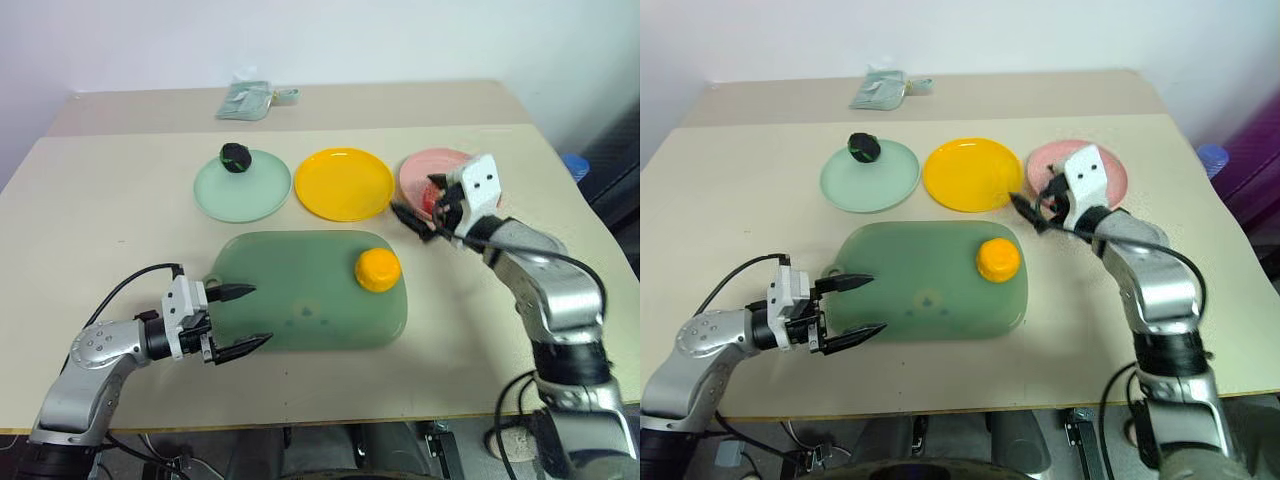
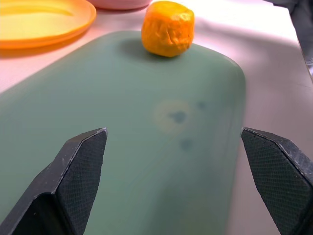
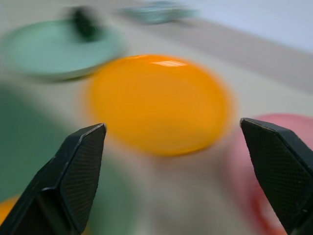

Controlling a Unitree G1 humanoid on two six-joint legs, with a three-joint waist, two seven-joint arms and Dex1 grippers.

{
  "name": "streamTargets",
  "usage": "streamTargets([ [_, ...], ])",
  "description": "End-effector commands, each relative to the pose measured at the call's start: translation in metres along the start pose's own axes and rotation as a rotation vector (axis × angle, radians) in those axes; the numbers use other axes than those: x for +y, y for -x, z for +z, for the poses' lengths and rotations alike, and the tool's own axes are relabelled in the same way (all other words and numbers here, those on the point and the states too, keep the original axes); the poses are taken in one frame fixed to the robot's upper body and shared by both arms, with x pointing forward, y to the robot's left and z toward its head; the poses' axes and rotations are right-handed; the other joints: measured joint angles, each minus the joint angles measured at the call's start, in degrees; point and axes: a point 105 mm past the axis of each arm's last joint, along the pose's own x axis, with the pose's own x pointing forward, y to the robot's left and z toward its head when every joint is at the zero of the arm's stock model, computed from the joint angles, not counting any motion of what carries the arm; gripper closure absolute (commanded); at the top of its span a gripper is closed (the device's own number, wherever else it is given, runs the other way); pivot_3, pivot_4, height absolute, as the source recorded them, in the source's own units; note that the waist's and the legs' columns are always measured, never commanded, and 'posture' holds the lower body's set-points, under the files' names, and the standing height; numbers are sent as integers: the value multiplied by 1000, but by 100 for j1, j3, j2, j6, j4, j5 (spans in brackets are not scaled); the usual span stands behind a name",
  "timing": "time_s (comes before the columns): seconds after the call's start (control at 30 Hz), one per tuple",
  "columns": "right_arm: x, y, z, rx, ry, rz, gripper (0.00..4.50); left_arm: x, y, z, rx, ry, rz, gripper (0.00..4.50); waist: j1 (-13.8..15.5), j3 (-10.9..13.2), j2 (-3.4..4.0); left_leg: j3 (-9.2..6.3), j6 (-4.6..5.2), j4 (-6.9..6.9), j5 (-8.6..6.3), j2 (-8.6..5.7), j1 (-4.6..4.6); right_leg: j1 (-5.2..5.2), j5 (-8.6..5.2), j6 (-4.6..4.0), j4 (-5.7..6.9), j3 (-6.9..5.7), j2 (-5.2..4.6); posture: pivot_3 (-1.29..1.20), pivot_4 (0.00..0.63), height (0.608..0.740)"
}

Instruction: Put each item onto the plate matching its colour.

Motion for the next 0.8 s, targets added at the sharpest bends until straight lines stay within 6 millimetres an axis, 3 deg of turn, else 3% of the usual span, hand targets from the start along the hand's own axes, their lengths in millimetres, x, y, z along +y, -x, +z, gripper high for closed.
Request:
streamTargets([
  [0.03,38,3,-13,58,-3,152,27,2,-2,5,-17,-26,-19,0,-32,-1,-1,-1,0,0,0,1,3,4,0,0,0,-1,2,0,150,740],
  [0.3,42,-8,-45,187,-55,107,27,2,-3,9,-22,-32,-26,0,-39,-1,2,3,1,0,0,0,10,4,1,-2,2,1,7,0,150,740],
  [0.33,42,-9,-44,180,-61,101,417,2,-3,9,-22,-32,-24,0,-33,-1,2,3,1,0,0,0,9,4,1,-2,1,1,6,0,150,740],
  [0.47,39,-17,-17,54,-38,78,1403,4,0,10,-17,-25,-2,0,-38,-1,2,2,1,1,0,-1,8,4,1,-1,1,1,5,0,150,740],
  [0.6,19,-41,11,-36,-16,-22,1403,10,9,6,-10,-11,57,0,-80,0,4,3,1,0,0,2,8,0,1,-2,3,2,10,0,150,740],
  [0.8,-22,-97,20,-16,-37,-183,1403,18,12,6,-23,7,121,0,-52,0,3,3,0,0,0,-1,8,-1,1,-2,4,1,4,0,150,740],
])
